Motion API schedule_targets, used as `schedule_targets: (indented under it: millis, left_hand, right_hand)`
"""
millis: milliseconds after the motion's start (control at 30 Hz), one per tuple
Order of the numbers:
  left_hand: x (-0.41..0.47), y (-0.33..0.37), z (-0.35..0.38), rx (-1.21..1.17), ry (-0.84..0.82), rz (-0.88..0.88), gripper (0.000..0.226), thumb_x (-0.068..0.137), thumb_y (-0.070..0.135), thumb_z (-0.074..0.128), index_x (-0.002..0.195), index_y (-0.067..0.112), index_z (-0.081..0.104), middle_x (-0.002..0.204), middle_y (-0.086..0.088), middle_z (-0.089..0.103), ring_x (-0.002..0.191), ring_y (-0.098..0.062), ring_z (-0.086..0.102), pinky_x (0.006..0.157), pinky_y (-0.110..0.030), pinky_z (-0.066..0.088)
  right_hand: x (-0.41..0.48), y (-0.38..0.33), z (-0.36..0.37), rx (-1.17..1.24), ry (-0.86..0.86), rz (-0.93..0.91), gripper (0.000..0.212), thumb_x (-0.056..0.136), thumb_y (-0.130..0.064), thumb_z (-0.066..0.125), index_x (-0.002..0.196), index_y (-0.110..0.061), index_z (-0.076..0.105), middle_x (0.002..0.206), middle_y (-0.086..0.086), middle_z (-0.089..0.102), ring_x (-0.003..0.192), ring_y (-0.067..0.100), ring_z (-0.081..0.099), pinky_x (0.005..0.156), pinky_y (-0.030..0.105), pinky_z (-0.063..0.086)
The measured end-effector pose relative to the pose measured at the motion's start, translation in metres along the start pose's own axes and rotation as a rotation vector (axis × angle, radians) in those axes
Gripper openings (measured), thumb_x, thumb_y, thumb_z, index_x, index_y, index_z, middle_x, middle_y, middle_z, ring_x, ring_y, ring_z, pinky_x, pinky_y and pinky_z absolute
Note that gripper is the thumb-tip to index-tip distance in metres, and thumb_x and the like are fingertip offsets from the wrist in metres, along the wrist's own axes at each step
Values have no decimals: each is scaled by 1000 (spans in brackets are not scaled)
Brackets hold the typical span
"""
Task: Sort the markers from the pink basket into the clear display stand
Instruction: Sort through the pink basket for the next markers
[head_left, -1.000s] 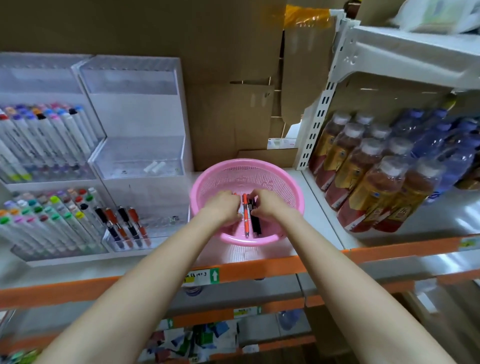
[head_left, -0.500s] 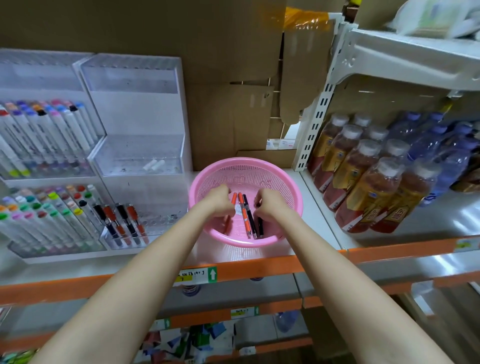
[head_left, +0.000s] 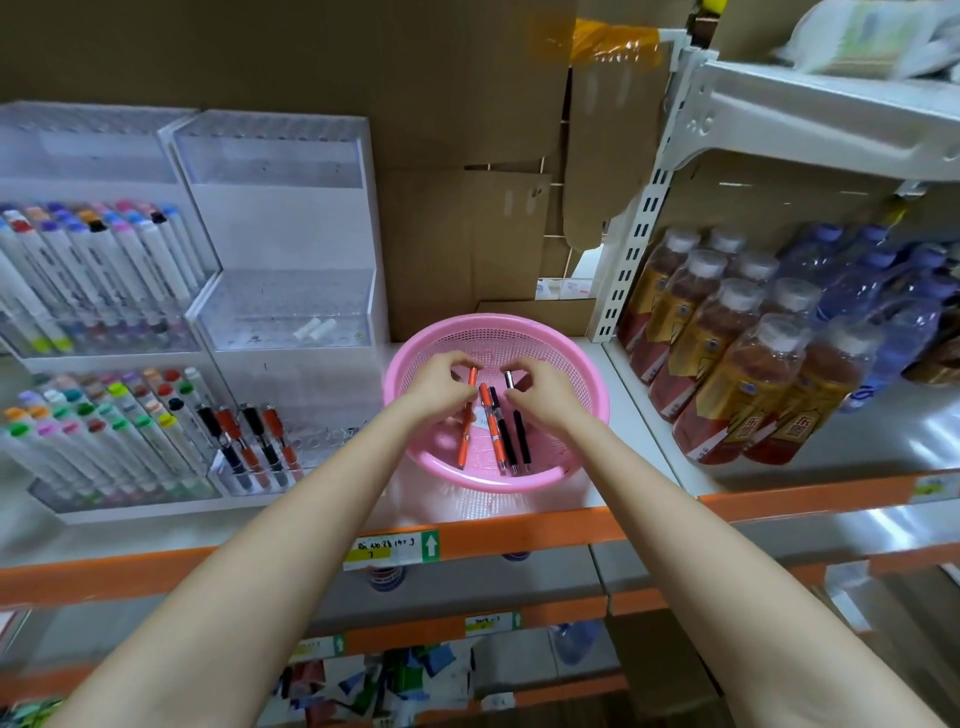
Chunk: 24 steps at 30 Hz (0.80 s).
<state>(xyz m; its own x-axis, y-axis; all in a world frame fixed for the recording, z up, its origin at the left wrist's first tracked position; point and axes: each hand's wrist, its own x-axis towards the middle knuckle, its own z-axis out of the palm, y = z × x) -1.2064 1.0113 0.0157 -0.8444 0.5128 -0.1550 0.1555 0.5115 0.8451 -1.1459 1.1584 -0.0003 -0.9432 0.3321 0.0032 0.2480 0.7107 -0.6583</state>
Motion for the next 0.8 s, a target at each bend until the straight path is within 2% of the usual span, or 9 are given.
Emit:
schedule_targets:
  millis: [67,133,233,300,367,400,533,700,800]
  left_hand:
    - [1,-2,0,-10,45,38,39,84,-6,55,118,13,59,85,-11,62,60,-15,59,53,-23,48]
    - [0,-2,-1,-41,73,62,37,84,-6,54,114,16,59,91,-12,62,68,-19,61,54,-23,47]
    - [0,-1,-1,-121,79,67,33,87,-6,51,111,17,57,79,-9,59,64,-19,63,44,-17,44]
    - [0,0,-1,-150,72,66,29,90,-3,52,114,11,57,76,-5,57,61,-18,62,48,-21,50]
    - [1,0,-1,-186,57,55,27,91,-3,53,115,9,57,79,-5,55,61,-18,61,63,-33,56]
    - [0,1,-2,-206,45,46,27,92,-3,51,114,10,57,82,-7,54,61,-19,60,64,-34,56]
    - [-5,8,-4,-229,29,16,37,96,-4,32,120,13,55,89,-6,52,61,-16,55,61,-27,57]
    - [-15,10,-9,-173,46,106,27,99,-1,36,121,5,51,85,-7,49,60,-14,54,56,-20,55]
    - [-22,16,-15,-178,76,164,29,96,-5,38,118,8,53,90,-12,58,65,-18,64,65,-30,59]
  right_hand:
    - [0,-1,-1,60,12,-1,40,88,-5,57,127,-13,57,103,10,66,85,22,61,75,34,50]
    - [0,-2,-2,103,21,12,40,89,-3,55,128,-11,56,103,10,64,80,22,60,73,36,52]
    - [-3,-4,-4,149,37,-5,38,89,-2,56,126,-13,56,101,5,61,71,14,57,59,26,47]
    - [-4,-6,-7,168,52,-25,37,88,-4,59,124,-14,57,100,-1,60,76,16,58,55,26,49]
    - [-5,-9,-10,191,54,-20,35,88,-6,62,121,-16,57,90,-9,56,78,19,60,56,29,53]
    - [-6,-11,-11,211,49,-12,33,88,-6,63,119,-16,57,86,-10,53,77,19,61,56,30,56]
    - [-12,-19,-16,271,34,0,31,88,-6,64,116,-15,55,83,-5,52,70,18,61,54,40,59]
    - [-18,-31,-19,285,26,-50,31,90,-4,60,120,-13,55,92,-1,54,78,20,61,57,41,60]
    - [-22,-39,-19,248,49,-115,34,90,-2,54,123,-13,55,105,1,56,89,25,63,67,46,59]
